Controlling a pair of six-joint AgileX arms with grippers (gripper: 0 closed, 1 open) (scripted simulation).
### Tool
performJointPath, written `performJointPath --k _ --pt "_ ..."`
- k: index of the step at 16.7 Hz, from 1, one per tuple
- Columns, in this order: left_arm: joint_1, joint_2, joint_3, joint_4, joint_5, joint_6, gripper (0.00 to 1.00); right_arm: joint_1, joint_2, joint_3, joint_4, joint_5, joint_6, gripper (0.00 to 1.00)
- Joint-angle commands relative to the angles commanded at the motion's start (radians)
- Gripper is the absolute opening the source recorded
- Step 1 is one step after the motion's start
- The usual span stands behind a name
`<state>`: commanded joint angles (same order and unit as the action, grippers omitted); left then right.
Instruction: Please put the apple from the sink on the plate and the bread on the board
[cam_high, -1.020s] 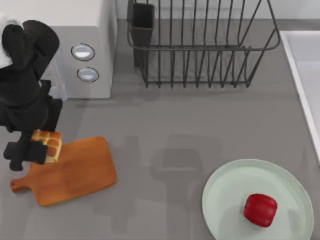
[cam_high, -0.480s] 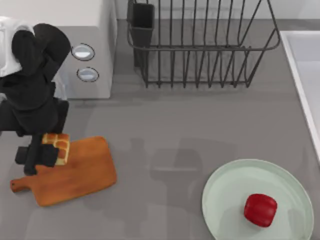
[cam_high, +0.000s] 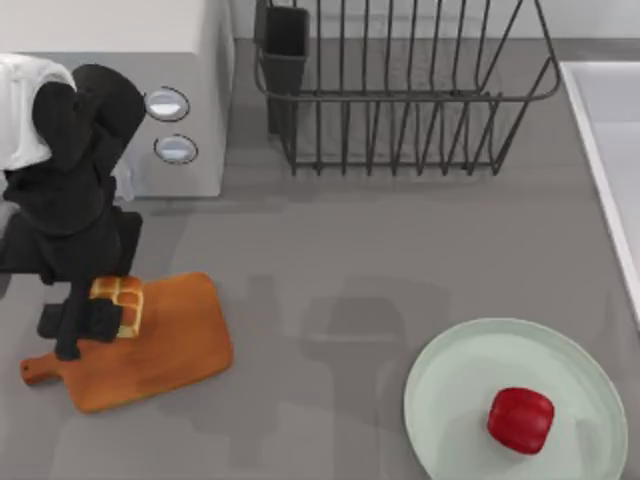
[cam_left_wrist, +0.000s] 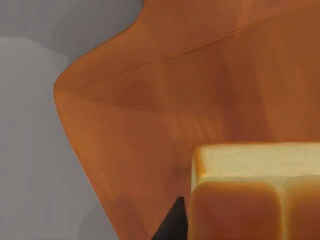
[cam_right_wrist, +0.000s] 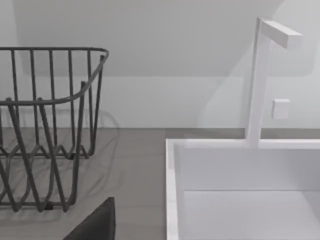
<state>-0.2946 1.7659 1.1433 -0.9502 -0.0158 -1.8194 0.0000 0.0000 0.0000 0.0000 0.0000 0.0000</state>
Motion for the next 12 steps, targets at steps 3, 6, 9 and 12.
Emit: performJointPath --k 3,6,9,12 --pt "0.000 0.012 -0.021 0.032 0.000 0.000 0.00 0.000 0.000 0.000 0.000 0.000 0.000 1.00" --pt "-0.001 0.023 -0.041 0.065 0.000 0.000 0.00 0.000 0.000 0.000 0.000 0.000 0.000 1.00" --pt "-0.002 0.033 -0.062 0.100 0.000 0.000 0.00 0.000 0.000 0.000 0.000 0.000 0.000 1.00" --pt "-0.002 0.038 -0.068 0.106 0.000 -0.001 0.00 0.000 0.000 0.000 0.000 0.000 0.000 1.00"
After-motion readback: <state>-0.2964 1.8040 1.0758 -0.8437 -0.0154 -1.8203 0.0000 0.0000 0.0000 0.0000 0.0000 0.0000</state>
